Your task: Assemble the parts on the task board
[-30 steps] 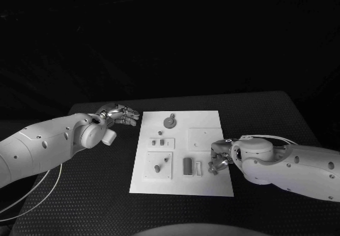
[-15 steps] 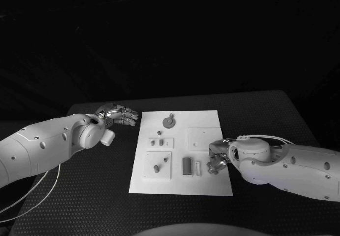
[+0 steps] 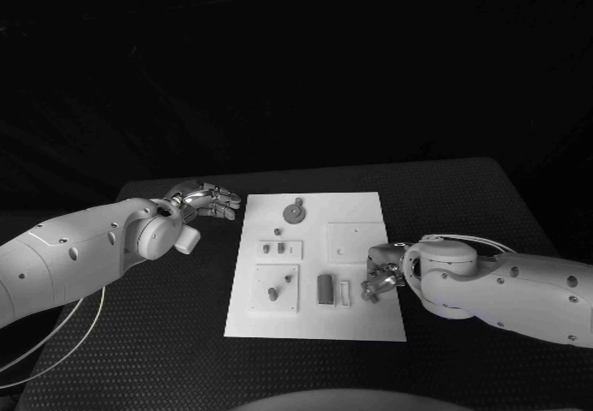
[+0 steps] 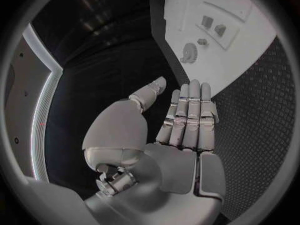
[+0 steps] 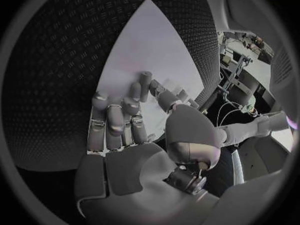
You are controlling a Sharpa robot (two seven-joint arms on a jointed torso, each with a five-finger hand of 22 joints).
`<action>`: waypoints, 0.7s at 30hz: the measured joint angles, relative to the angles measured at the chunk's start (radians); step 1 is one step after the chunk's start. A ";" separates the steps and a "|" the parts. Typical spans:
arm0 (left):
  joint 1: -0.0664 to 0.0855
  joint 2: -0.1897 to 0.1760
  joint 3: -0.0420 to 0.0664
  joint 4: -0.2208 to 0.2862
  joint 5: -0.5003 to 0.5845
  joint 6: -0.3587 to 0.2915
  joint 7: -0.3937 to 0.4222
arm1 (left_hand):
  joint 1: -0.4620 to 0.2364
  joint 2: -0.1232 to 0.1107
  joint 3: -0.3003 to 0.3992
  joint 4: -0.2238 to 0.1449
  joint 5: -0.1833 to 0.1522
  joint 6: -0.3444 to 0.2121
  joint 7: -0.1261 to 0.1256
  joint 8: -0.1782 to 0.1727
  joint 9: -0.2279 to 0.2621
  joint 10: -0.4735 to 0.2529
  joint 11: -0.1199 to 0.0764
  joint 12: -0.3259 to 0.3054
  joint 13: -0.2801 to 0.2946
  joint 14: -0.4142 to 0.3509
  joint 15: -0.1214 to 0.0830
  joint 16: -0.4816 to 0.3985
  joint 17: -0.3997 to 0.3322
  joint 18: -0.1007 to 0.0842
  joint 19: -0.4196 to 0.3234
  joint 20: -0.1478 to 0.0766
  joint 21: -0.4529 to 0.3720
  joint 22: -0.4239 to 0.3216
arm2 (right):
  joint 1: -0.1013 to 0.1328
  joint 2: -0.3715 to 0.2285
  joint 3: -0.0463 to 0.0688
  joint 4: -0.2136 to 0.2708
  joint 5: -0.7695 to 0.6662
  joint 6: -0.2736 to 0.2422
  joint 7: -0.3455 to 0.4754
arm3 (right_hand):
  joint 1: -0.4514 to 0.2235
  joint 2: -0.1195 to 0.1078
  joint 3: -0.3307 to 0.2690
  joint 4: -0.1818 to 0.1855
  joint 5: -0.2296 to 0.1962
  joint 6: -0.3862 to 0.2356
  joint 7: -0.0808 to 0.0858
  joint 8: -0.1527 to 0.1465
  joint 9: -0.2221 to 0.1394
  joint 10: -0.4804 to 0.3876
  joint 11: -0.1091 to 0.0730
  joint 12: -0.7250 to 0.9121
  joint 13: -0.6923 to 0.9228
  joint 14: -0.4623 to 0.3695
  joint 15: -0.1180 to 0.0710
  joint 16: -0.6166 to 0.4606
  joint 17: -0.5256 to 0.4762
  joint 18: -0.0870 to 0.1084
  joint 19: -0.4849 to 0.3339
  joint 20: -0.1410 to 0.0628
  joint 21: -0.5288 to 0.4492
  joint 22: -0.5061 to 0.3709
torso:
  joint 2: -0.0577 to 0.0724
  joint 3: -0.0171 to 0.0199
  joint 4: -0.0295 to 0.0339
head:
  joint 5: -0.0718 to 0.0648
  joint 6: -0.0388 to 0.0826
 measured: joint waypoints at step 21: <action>0.000 0.000 0.000 -0.001 0.000 0.001 -0.001 | 0.000 0.000 0.000 0.000 0.004 0.000 0.000 0.000 0.000 0.000 0.000 0.000 0.000 0.000 0.000 -0.004 0.003 0.000 0.000 0.000 0.000 0.002 | 0.000 -0.021 -0.014 0.032 0.396 -0.189 0.006 | 0.036 0.035 -0.007 0.002 -0.001 -0.016 0.023 -0.053 -0.195 0.012 -0.005 0.004 -0.001 0.017 -0.004 0.004 0.016 0.000 0.008 -0.004 0.006 0.000 | 0.000 -0.0003 0.0000 | 0.000 -0.003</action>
